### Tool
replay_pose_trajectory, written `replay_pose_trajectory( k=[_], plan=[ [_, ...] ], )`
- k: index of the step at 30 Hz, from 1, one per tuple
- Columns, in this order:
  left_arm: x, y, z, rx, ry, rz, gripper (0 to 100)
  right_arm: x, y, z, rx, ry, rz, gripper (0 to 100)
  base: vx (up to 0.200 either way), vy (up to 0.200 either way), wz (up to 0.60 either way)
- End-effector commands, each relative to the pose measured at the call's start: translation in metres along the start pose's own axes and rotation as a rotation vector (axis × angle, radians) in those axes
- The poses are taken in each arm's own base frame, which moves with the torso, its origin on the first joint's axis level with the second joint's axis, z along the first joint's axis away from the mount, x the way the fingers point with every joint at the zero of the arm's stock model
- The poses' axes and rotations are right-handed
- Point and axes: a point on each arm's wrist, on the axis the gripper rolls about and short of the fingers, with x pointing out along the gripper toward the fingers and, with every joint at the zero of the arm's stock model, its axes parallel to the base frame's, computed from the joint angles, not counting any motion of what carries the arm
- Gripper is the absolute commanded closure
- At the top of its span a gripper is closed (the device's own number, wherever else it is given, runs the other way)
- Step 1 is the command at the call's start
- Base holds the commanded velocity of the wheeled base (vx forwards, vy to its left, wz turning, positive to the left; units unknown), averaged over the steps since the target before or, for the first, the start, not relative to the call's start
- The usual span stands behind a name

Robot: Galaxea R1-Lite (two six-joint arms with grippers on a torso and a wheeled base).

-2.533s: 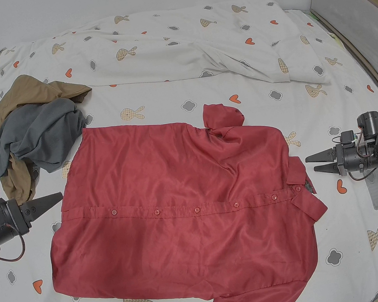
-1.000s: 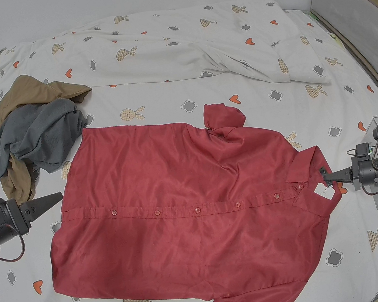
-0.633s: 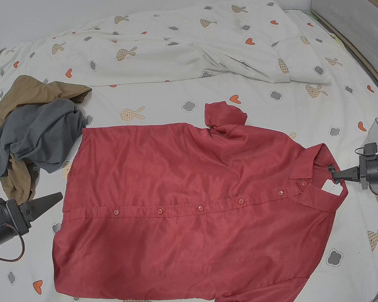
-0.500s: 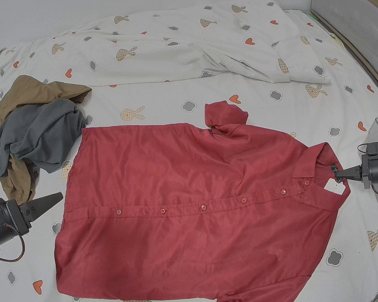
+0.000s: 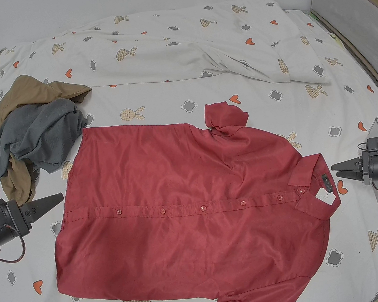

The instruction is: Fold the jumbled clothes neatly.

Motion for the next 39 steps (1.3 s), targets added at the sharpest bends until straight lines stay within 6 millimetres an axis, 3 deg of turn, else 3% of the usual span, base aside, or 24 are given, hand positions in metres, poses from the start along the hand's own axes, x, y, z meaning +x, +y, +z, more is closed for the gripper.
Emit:
replay_pose_trajectory(
  k=[1, 3, 6, 7, 8, 11, 12, 14, 17, 19, 20, 21, 23, 27, 33, 37, 39],
  plan=[
    [-0.002, -0.002, 0.001, 0.005, -0.01, 0.0, 0, -0.027, 0.026, 0.007, -0.112, -0.083, -0.011, 0, 0.0, 0.0, 0.0],
    [-0.003, -0.002, 0.001, 0.006, -0.011, -0.001, 0, -0.043, 0.039, 0.01, -0.152, -0.133, -0.022, 0, 0.0, 0.0, 0.0],
    [-0.004, -0.004, 0.002, 0.01, -0.018, -0.003, 0, -0.072, 0.082, 0.001, -0.267, -0.215, -0.016, 0, 0.0, 0.0, 0.0],
    [-0.004, -0.003, 0.003, 0.01, -0.018, -0.002, 0, -0.074, 0.084, 0.0, -0.272, -0.219, -0.015, 0, 0.0, 0.0, 0.0],
    [-0.006, -0.006, 0.004, 0.02, -0.027, -0.005, 0, -0.09, 0.119, -0.019, -0.347, -0.255, 0.014, 0, 0.0, 0.0, 0.0],
    [-0.007, -0.008, 0.004, 0.024, -0.029, -0.011, 0, -0.094, 0.131, -0.03, -0.367, -0.254, 0.035, 0, 0.0, 0.0, 0.0],
    [-0.008, -0.014, 0.003, 0.064, -0.034, -0.018, 0, -0.095, 0.157, -0.059, -0.396, -0.21, 0.088, 0, 0.0, 0.0, 0.0],
    [-0.012, -0.019, 0.001, 0.133, -0.04, 0.013, 0, -0.095, 0.171, -0.078, -0.385, -0.149, 0.096, 0, 0.0, 0.0, 0.0],
    [-0.014, -0.026, -0.004, 0.188, -0.018, 0.05, 0, -0.088, 0.177, -0.084, -0.354, -0.102, 0.013, 0, 0.0, 0.0, 0.0],
    [-0.014, -0.029, -0.006, 0.189, 0.02, 0.088, 0, -0.074, 0.181, -0.08, -0.353, -0.067, -0.077, 0, 0.0, 0.0, 0.0],
    [-0.014, -0.03, -0.005, 0.168, 0.067, 0.145, 0, -0.054, 0.182, -0.078, -0.362, -0.043, -0.193, 0, 0.0, 0.0, 0.0],
    [-0.014, -0.03, -0.005, 0.166, 0.072, 0.152, 0, -0.053, 0.182, -0.078, -0.364, -0.044, -0.206, 0, 0.0, 0.0, 0.0],
    [-0.019, -0.035, -0.003, 0.119, 0.183, 0.262, 0, -0.03, 0.2, -0.084, -0.42, -0.072, -0.356, 0, 0.0, 0.0, 0.0],
    [-0.023, -0.038, -0.006, 0.108, 0.232, 0.259, 0, -0.028, 0.216, -0.091, -0.413, -0.09, -0.333, 0, 0.0, 0.0, 0.0],
    [-0.022, -0.036, -0.016, 0.183, 0.178, 0.238, 0, -0.026, 0.21, -0.099, -0.404, -0.047, -0.349, 0, 0.0, 0.0, 0.0],
    [-0.017, -0.034, -0.023, 0.248, 0.153, 0.223, 0, -0.021, 0.209, -0.106, -0.419, -0.002, -0.339, 0, -0.2, 0.0, 0.0],
    [-0.015, -0.034, -0.024, 0.248, 0.162, 0.217, 0, -0.007, 0.212, -0.118, -0.453, 0.08, -0.321, 0, -0.2, 0.0, 0.0]
  ],
)
